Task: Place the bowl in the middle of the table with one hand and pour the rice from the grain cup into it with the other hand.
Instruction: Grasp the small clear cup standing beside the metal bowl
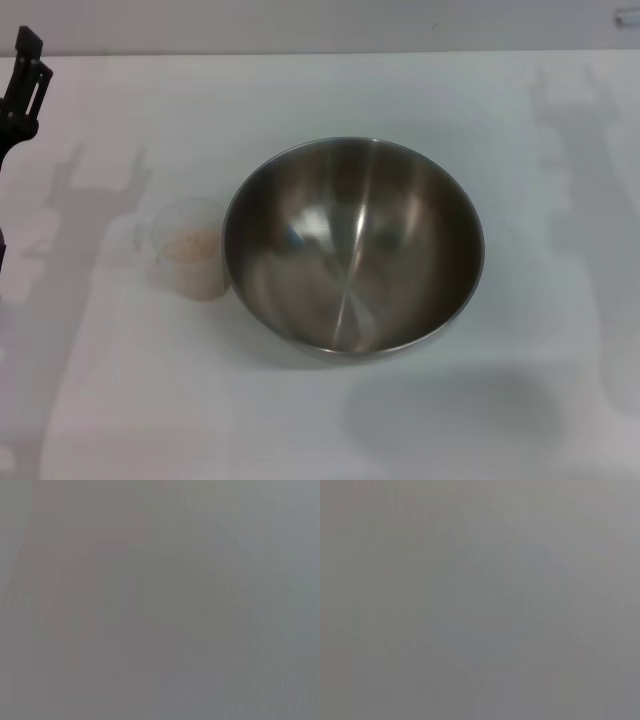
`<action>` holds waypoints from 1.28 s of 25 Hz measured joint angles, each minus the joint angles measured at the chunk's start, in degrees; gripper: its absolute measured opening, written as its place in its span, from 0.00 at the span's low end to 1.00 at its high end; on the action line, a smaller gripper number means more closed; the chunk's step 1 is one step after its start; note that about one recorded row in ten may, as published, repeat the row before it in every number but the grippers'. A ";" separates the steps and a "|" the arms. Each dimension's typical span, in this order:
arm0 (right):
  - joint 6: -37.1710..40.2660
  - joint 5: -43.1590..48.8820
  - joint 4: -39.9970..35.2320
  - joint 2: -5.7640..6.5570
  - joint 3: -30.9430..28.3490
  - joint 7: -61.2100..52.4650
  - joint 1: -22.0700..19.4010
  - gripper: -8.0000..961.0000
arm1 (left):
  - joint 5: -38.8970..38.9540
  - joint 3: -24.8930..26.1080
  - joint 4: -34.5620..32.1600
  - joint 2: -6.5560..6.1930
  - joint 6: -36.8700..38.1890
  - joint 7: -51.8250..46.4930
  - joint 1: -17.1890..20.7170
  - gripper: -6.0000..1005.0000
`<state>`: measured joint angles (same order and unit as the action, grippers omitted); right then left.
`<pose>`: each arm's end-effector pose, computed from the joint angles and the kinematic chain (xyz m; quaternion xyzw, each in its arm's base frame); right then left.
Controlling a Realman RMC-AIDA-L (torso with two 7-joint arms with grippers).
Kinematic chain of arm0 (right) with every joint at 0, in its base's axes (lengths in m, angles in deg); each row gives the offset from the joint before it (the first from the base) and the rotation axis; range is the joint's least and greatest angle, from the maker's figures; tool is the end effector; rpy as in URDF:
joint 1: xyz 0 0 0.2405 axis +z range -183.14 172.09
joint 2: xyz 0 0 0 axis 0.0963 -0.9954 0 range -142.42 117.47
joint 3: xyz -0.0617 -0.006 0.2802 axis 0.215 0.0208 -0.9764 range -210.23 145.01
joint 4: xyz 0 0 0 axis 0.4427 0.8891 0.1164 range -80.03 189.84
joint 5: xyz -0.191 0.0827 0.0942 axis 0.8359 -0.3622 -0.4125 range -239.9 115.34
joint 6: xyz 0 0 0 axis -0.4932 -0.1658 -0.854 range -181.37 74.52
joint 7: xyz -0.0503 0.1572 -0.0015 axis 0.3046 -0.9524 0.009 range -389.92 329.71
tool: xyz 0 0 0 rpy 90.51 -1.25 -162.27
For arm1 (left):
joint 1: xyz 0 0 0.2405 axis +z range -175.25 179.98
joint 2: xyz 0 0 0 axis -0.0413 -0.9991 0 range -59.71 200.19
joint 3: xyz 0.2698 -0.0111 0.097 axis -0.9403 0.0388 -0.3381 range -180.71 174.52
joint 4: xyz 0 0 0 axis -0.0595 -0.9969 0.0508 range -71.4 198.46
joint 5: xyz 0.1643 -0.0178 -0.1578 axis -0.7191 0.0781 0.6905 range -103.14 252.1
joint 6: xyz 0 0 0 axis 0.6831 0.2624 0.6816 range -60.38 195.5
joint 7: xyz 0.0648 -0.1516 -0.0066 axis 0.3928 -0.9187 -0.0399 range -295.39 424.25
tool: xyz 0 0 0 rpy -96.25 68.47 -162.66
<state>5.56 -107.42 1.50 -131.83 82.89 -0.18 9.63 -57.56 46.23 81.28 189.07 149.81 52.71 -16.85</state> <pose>0.2260 0.3969 0.0096 -0.5970 0.0791 0.3458 0.7195 -0.3244 0.3421 -0.0194 -0.6274 -0.1903 -0.4492 0.6069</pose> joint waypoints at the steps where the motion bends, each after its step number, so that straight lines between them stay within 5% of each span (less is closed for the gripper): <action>1: 6.40 1.54 4.71 0.01 1.40 -5.41 0.62 0.63 | 0.01 0.02 0.00 -0.01 0.09 -0.01 0.14 0.70; 5: 23.71 5.70 21.07 0.10 4.11 -26.08 2.81 0.63 | 0.04 0.06 0.00 -0.04 0.23 -0.01 0.61 0.69; 13: 33.51 6.65 39.01 0.22 4.33 -42.64 2.66 0.63 | -0.35 -0.79 0.01 -0.10 0.37 -0.16 2.43 0.69; 23: 33.46 6.19 46.39 0.25 3.21 -43.02 2.38 0.63 | -0.42 -7.11 -2.83 -0.08 2.95 1.96 5.02 0.69; 32: 28.18 6.07 46.83 0.57 -0.19 -42.73 4.99 0.63 | -0.40 -12.94 -3.60 0.00 4.16 11.72 11.19 0.68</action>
<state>33.75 -101.35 48.33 -131.26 82.70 -42.91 14.62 -57.96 33.29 77.68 189.07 153.97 64.43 -5.66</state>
